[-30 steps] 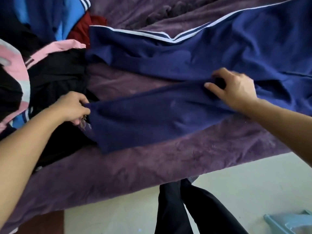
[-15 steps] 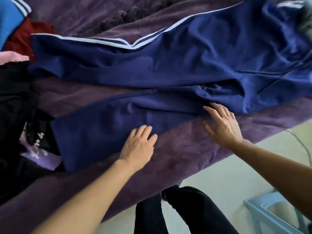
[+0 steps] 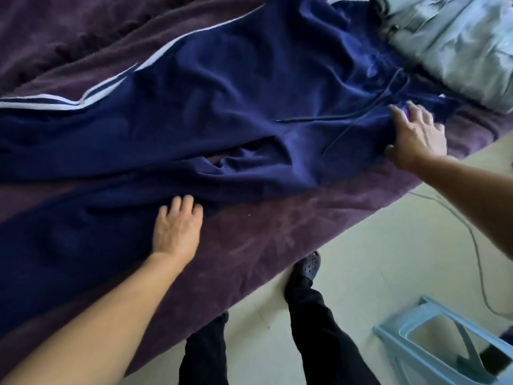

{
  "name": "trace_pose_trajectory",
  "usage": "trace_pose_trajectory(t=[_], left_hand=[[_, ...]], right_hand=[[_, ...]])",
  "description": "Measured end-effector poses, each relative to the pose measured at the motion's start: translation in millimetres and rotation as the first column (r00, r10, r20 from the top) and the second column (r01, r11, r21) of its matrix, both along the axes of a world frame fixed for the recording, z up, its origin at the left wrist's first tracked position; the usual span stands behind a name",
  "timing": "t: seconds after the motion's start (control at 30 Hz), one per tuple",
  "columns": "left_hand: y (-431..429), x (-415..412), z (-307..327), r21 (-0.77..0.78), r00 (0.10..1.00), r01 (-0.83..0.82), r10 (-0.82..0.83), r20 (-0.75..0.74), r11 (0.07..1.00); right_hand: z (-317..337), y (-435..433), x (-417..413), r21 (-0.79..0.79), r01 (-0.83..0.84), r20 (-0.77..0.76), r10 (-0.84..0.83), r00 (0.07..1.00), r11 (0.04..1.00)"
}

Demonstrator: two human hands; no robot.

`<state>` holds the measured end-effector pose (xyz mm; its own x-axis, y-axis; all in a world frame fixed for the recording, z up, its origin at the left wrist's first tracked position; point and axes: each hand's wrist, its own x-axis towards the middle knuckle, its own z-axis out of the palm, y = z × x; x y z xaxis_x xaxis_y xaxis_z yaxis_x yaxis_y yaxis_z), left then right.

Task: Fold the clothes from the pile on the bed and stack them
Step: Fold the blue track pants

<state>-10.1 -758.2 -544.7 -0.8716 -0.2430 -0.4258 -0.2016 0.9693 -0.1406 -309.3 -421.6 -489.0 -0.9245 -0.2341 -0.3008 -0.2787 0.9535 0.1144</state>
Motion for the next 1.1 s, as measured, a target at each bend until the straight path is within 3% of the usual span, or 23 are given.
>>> trace_pose_trajectory(t=[0.07,0.13,0.27,0.37,0.43,0.5,0.57,0.63,0.87,1.0,1.1], left_hand=[[2,-6,1,0.012,0.998,-0.05,0.05,-0.046,0.999],[7,-6,8,0.03,0.991,-0.101,0.103,-0.08,0.994],[32,26,43,0.047,0.988,-0.154,0.155,-0.013,0.987],[46,55,57,-0.08,0.919,-0.299,0.31,0.246,0.951],[50,72,61,-0.149,0.848,-0.344,0.375,0.375,0.927],[52,81,64,-0.168,0.837,-0.35,0.388,0.385,0.922],[49,85,68,-0.165,0.846,-0.365,0.4,0.353,0.916],[38,85,73,-0.126,0.849,-0.443,0.461,0.26,0.887],[-66,21,100,0.053,0.745,-0.622,0.611,-0.267,0.781],[-148,-39,109,0.124,0.697,-0.63,0.628,-0.346,0.767],[-192,-86,106,0.13,0.713,-0.613,0.616,-0.335,0.779]], right_hand=[[-15,9,-19,0.013,-0.107,0.047,0.107,0.993,0.994],[-22,19,-29,-0.062,-0.209,-0.028,0.208,0.978,0.976],[2,49,-24,-0.247,-0.377,-0.134,0.354,0.926,0.893],[8,72,-1,-0.239,-0.56,-0.207,0.522,0.828,0.793],[3,84,10,-0.167,-0.548,-0.071,0.544,0.836,0.82],[-2,95,6,-0.088,-0.468,0.066,0.474,0.878,0.88],[-4,102,-3,-0.105,-0.435,0.049,0.441,0.896,0.895],[-2,107,-15,-0.18,-0.436,-0.093,0.426,0.9,0.882],[52,50,-88,-0.297,-0.364,-0.299,0.276,0.914,0.883],[73,-16,-142,-0.279,-0.278,-0.321,0.184,0.929,0.919],[73,-62,-181,-0.252,-0.216,-0.283,0.142,0.949,0.943]])
